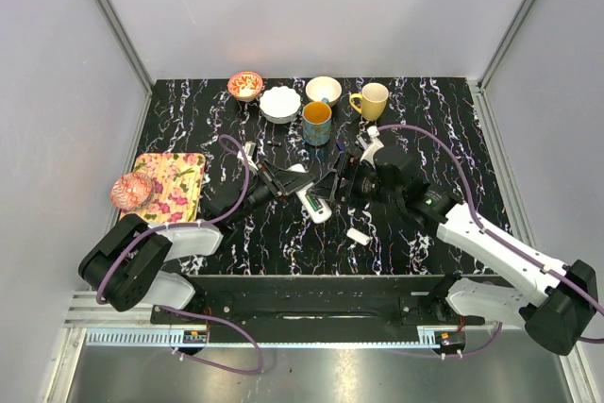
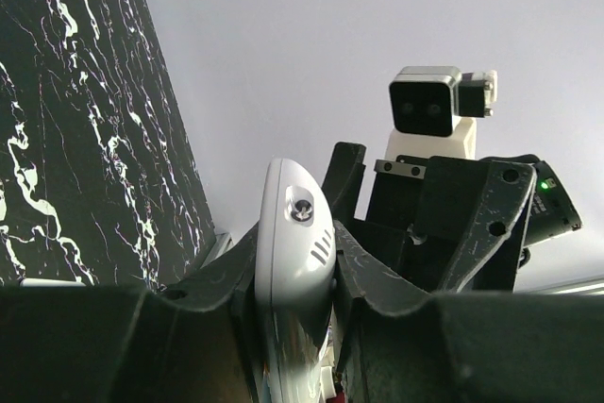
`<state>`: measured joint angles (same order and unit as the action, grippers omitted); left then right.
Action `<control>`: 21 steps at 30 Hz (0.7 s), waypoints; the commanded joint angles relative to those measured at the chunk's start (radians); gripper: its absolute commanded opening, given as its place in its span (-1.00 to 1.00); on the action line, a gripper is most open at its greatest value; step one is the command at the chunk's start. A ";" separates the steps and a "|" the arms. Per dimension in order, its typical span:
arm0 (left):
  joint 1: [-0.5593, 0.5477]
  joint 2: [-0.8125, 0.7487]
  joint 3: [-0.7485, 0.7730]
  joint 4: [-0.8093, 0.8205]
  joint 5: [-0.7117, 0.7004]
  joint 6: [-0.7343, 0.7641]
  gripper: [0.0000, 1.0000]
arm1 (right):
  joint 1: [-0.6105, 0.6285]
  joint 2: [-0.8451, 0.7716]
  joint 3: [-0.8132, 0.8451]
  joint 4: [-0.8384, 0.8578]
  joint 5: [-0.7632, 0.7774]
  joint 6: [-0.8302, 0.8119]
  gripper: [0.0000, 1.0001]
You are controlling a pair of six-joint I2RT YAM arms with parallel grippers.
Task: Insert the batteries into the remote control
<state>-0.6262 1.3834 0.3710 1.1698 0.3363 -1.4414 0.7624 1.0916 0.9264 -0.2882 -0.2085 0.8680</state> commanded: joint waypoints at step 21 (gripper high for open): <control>-0.004 -0.073 0.034 0.053 0.013 0.013 -1.00 | -0.090 0.067 -0.101 0.254 -0.204 0.204 0.46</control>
<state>-0.6262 1.3468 0.3714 1.1637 0.3367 -1.4399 0.6815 1.1561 0.8249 -0.0971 -0.3870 1.0492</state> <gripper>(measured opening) 0.302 0.731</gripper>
